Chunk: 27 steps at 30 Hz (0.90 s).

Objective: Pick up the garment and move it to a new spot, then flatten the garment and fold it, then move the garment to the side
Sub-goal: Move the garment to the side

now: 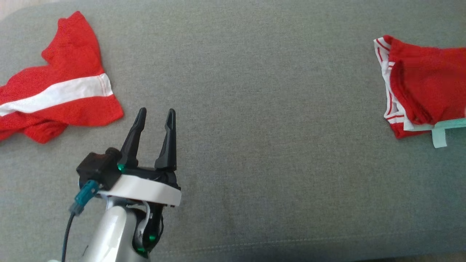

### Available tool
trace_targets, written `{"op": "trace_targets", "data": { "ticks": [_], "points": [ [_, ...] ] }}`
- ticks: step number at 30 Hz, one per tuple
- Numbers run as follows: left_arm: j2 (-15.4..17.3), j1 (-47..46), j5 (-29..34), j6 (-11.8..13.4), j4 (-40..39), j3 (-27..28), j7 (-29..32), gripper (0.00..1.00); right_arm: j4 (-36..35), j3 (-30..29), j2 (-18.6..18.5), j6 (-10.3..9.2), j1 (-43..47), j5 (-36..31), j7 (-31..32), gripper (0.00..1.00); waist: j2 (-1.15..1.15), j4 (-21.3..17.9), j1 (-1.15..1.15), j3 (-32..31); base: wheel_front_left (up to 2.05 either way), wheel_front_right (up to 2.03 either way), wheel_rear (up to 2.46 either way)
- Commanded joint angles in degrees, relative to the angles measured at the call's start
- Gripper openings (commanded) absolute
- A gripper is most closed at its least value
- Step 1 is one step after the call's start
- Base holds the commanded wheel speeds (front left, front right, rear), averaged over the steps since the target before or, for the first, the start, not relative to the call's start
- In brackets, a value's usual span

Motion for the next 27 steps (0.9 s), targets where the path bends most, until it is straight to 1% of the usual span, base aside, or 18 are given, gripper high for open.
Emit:
{"op": "trace_targets", "data": {
  "ticks": [1, 8, 13, 16, 22, 27],
  "points": [
    [0.19, -1.92, -0.29, 0.01, -1.52, 2.11, -0.29, 1.0, -2.45, 1.03, -0.36, -0.04, -2.3, 0.31, -0.51, 1.0, 0.0, -0.05, 0.0, -0.3, 0.0, 0.0, 0.0],
    [0.19, -1.37, -0.78, 0.22, -1.57, 2.42, -0.29, 1.0, -9.84, 4.61, 6.83, -0.04, -0.56, 2.77, -0.59, 1.0, 0.0, 0.49, 0.0, -3.05, 0.0, 0.0, 0.0],
    [0.19, -0.2, -1.0, 0.42, -1.9, 2.95, -0.29, 1.0, -14.91, 6.18, 12.05, -0.04, 3.33, 4.49, -0.01, 1.0, 0.0, 1.38, 0.0, -5.4, 0.0, 0.0, 0.0],
    [0.19, 0.57, -1.33, 0.62, -2.23, 3.16, -0.29, 1.0, -17.72, 7.2, 14.58, -0.04, 6.32, 4.86, 0.4, 1.0, 0.0, 1.92, 0.0, -6.34, 0.0, 0.0, 0.0],
    [0.19, 1.65, -1.78, 0.99, -3.02, 3.41, -0.29, 1.0, -21.82, 8.69, 18.33, -0.04, 12.43, 5.42, 0.95, 1.0, 0.0, 3.12, 0.0, -7.49, 0.0, 0.0, 0.0],
    [0.19, 2.56, -1.85, 0.97, -3.2, 3.82, -0.29, 1.0, -24.13, 9.33, 19.94, -0.04, 16.5, 7.12, -0.09, 1.0, 0.0, 4.22, 0.0, -8.67, 0.0, 0.0, 0.0]
  ]
}}
